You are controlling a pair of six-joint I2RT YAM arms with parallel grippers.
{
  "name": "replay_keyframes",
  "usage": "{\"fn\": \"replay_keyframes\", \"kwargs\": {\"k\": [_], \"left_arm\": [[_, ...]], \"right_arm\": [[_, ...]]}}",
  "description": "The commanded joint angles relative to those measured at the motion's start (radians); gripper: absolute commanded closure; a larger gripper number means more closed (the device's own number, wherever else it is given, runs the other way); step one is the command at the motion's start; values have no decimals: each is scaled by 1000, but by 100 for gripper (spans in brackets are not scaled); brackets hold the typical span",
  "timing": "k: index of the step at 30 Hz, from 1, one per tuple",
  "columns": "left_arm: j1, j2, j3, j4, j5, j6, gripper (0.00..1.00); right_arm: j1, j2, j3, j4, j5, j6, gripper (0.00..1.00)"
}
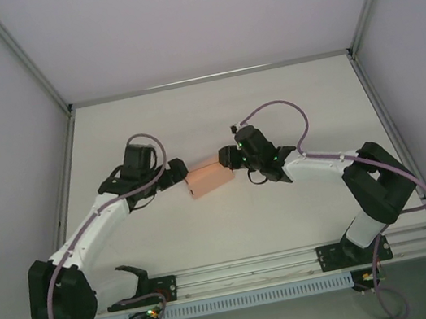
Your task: Assemble paper box
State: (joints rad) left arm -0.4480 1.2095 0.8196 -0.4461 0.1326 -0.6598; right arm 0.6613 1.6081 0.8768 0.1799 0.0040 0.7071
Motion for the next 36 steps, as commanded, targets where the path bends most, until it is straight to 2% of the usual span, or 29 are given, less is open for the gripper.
{"fn": "replay_keyframes", "kwargs": {"k": [1, 7, 12, 14, 18, 21, 24, 28, 35, 36], "left_arm": [[15, 25, -56, 83, 77, -35, 6], [18, 27, -112, 145, 138, -69, 18], [12, -14, -297, 292, 184, -131, 32], [-4, -4, -344, 347, 202, -135, 41], [-53, 48, -386, 412, 195, -118, 74], [-64, 82, -397, 421, 191, -114, 89], [-67, 97, -412, 432, 180, -111, 97], [-82, 106, -418, 428, 148, -78, 100], [-111, 142, -402, 363, 80, -34, 100], [-114, 141, -399, 355, 78, -31, 95]], "right_arm": [[4, 75, -79, -248, -16, -31, 68], [4, 63, -98, -245, -7, -24, 69], [4, 71, -141, -187, -13, -45, 71], [3, 85, -150, -174, -15, -65, 72], [3, 81, -190, -97, -22, -102, 75], [2, 69, -233, -4, -59, -145, 81], [-1, 86, -246, 19, -73, -190, 82], [-7, 101, -290, 76, -73, -229, 96], [-14, 100, -317, 135, -78, -250, 96], [-14, 96, -315, 132, -75, -246, 95]]}}
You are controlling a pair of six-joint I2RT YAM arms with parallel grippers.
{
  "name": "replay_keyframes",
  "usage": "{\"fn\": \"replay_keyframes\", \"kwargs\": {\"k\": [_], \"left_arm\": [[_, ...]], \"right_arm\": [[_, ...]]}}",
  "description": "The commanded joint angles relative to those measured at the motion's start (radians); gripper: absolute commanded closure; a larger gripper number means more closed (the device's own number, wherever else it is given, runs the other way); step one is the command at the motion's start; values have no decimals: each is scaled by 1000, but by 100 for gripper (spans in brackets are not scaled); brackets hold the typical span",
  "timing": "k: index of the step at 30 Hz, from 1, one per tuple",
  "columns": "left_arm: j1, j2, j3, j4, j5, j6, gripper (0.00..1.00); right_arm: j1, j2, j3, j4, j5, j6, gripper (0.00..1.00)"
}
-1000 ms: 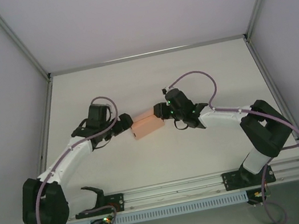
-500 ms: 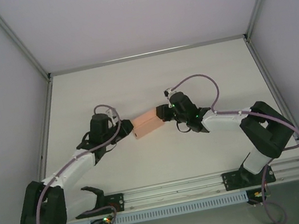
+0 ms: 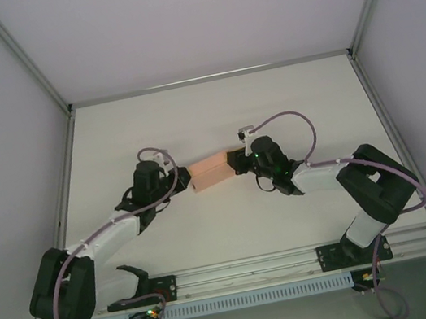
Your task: Assemble paper box
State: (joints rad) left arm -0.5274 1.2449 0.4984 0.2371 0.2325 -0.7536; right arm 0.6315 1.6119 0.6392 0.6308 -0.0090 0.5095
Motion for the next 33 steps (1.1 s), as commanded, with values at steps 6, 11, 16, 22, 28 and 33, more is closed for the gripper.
{"fn": "replay_keyframes", "kwargs": {"k": [6, 11, 16, 22, 28, 33], "left_arm": [[-62, 81, 9, -437, -60, 99, 82], [-62, 50, 132, -507, -80, 143, 61], [-60, 51, 254, -549, -94, 187, 50], [-38, 29, 354, -580, -108, 239, 19], [20, -25, 396, -612, -111, 273, 0], [63, -63, 384, -644, -113, 270, 0]], "right_arm": [[16, 26, 4, -452, -60, -30, 82], [13, -23, 150, -658, -29, -33, 66], [-1, -56, 260, -756, 8, -35, 57], [-47, -55, 369, -781, -80, -95, 43], [-100, -40, 480, -831, -226, -268, 33], [-102, -38, 535, -871, -465, -648, 17]]}}
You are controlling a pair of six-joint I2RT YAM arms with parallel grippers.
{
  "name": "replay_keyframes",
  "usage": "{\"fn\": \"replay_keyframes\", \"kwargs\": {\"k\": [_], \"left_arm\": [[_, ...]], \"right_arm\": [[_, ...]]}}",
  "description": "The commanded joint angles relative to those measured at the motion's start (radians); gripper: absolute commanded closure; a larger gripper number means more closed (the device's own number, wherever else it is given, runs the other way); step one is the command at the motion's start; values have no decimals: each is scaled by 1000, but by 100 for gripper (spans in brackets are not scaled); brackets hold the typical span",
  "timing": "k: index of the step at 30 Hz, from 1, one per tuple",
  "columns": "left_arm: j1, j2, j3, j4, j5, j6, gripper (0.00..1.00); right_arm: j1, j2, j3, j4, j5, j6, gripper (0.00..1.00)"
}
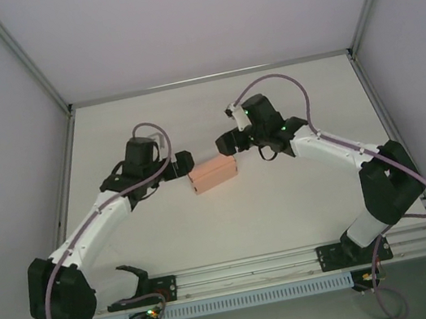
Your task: Assemble paper box
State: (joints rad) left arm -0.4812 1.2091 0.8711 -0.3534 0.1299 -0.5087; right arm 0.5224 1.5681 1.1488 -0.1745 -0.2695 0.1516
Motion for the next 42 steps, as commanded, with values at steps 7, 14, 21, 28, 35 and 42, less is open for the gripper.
{"fn": "replay_keyframes", "kwargs": {"k": [7, 14, 21, 28, 35, 42], "left_arm": [[71, -134, -50, -192, -206, 5, 0], [128, -218, -138, -229, -221, -32, 0], [135, -232, -168, -269, -219, -40, 0], [138, -231, -165, -278, -236, -33, 0], [140, -250, -157, -292, -241, -29, 0], [141, -290, -162, -287, -242, -41, 0]], "right_arm": [[62, 132, 251, -483, -351, -980, 0], [115, 313, 443, -631, -179, -1154, 0], [153, 500, 618, -783, -2, -1215, 4], [174, 542, 633, -793, 132, -1192, 31], [195, 456, 472, -469, 381, -1167, 70], [199, 358, 219, 73, 680, -1227, 63]]}}
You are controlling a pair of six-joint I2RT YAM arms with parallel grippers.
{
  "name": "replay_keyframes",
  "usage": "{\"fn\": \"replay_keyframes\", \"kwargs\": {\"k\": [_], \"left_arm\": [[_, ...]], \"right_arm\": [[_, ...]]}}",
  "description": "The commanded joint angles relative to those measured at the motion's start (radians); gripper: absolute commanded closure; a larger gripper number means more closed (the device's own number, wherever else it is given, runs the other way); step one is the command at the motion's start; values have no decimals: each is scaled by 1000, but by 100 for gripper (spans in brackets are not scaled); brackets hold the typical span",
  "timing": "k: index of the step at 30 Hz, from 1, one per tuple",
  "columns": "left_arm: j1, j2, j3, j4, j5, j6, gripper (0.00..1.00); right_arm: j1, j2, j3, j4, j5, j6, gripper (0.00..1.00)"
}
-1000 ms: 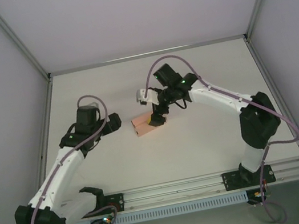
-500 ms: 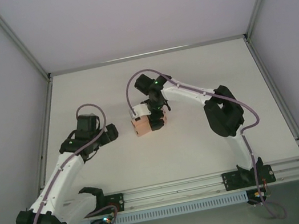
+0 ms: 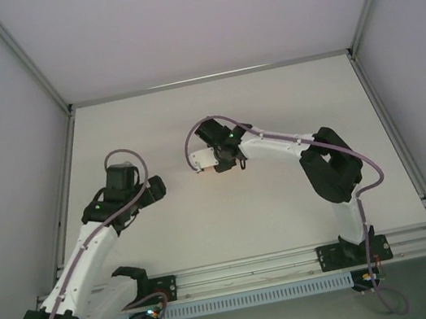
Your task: Assemble paper box
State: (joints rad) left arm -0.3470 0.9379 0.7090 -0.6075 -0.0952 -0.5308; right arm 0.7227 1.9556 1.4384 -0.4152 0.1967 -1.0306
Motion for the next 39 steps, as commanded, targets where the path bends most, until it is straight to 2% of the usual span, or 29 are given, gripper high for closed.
{"fn": "replay_keyframes", "kwargs": {"k": [1, 4, 6, 9, 10, 14, 17, 24, 30, 31, 34, 36, 37, 39], "left_arm": [[6, -22, -1, -30, -16, -20, 0], [7, -24, -1, -29, -10, -22, 0], [7, -25, 3, -32, -5, -22, 0], [6, -28, 12, -36, -1, -17, 0], [7, -31, 13, -38, -1, -16, 0], [7, -41, 15, -35, -1, -14, 0], [7, -43, 17, -33, 1, -10, 0], [6, -39, 23, -22, 3, -2, 0], [8, -16, 26, 5, -16, 15, 0], [8, -6, 29, 24, 16, 33, 0], [5, 31, 17, 124, 203, 80, 0], [-15, 63, -6, 214, 339, 92, 5], [-41, 83, -22, 275, 396, 99, 12], [-120, 130, -45, 381, 432, 125, 22]], "right_arm": [[-4, -24, -104, 397, 254, -60, 63], [-5, 8, -152, 517, 314, -64, 64], [-3, 25, -161, 492, 300, -33, 53], [4, 28, -174, 421, 258, 14, 50], [8, 21, -183, 408, 247, 28, 46], [19, -36, -219, 301, 164, 69, 12], [21, -90, -223, 195, 74, 97, 2], [20, -196, -167, -95, -193, 146, 0], [-46, -292, -215, 0, -280, 271, 0], [-66, -301, -223, 21, -307, 284, 0], [-145, -289, -176, 46, -381, 369, 0], [-212, -236, -72, 13, -439, 507, 1], [-247, -192, -3, -19, -471, 591, 0], [-293, -98, 118, -91, -520, 705, 2]]}}
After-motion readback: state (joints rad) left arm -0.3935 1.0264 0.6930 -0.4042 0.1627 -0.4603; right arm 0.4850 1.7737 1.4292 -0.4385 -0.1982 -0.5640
